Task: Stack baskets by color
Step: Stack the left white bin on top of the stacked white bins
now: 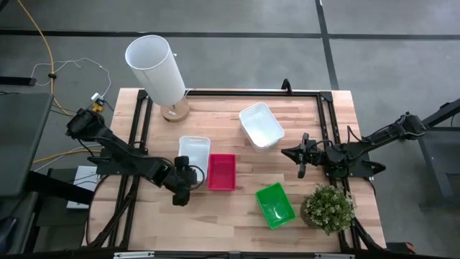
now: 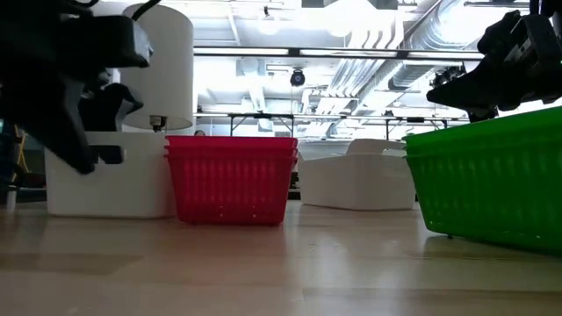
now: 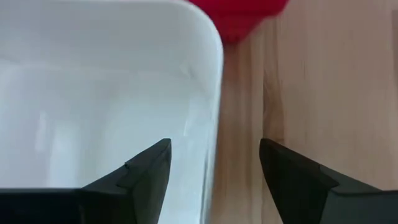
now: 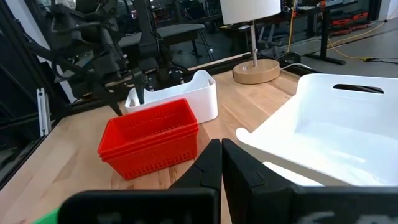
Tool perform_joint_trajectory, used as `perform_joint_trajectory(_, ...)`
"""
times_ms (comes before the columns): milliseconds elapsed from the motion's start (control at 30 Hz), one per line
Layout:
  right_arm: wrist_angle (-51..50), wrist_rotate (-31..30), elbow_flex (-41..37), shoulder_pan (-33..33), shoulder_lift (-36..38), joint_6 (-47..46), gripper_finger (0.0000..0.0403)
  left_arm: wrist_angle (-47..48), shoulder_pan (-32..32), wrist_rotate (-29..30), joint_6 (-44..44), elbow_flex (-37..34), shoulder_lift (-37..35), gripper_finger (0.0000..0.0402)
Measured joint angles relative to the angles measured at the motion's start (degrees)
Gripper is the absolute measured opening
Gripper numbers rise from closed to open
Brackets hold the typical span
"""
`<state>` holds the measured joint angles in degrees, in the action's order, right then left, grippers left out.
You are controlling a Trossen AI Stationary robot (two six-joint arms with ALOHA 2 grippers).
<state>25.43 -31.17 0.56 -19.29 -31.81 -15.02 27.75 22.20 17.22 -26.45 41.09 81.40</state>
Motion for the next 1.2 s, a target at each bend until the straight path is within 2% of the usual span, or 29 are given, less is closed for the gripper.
perform_joint_trajectory(100,0.0,0.0,0.0,0.0,0.0,0.0,0.0000,-0.1,-0.1,-0.2,0.1,0.0,1.1,0.0217)
perform_joint_trajectory(200,0.0,0.2,0.0,0.0,0.0,0.0,0.0000,0.4,-0.1,-0.3,0.2,0.0,1.3,0.0176)
perform_joint_trajectory(400,0.1,0.2,0.0,0.0,0.0,0.0,0.0000,4.3,0.1,-0.3,-0.3,0.5,1.3,0.0026)
perform_joint_trajectory(433,0.1,0.2,0.0,0.0,0.0,-0.1,0.0000,5.7,0.4,-0.1,-0.7,1.0,1.3,0.0014)
perform_joint_trajectory(633,0.1,0.2,0.0,0.0,0.0,-0.1,0.0000,14.0,3.5,4.9,-2.2,4.7,1.3,0.0003)
perform_joint_trajectory(900,0.1,0.2,0.0,0.0,0.0,0.0,0.0000,33.5,5.6,19.4,-5.9,17.7,0.3,0.0001)
perform_joint_trajectory(1067,0.6,0.2,0.0,0.0,0.0,0.2,0.0000,32.9,1.9,22.4,0.4,27.8,0.3,0.0000)
perform_joint_trajectory(1200,1.3,0.2,0.0,0.0,0.0,0.4,0.0000,26.5,-3.9,23.9,8.5,34.3,1.8,0.0000)
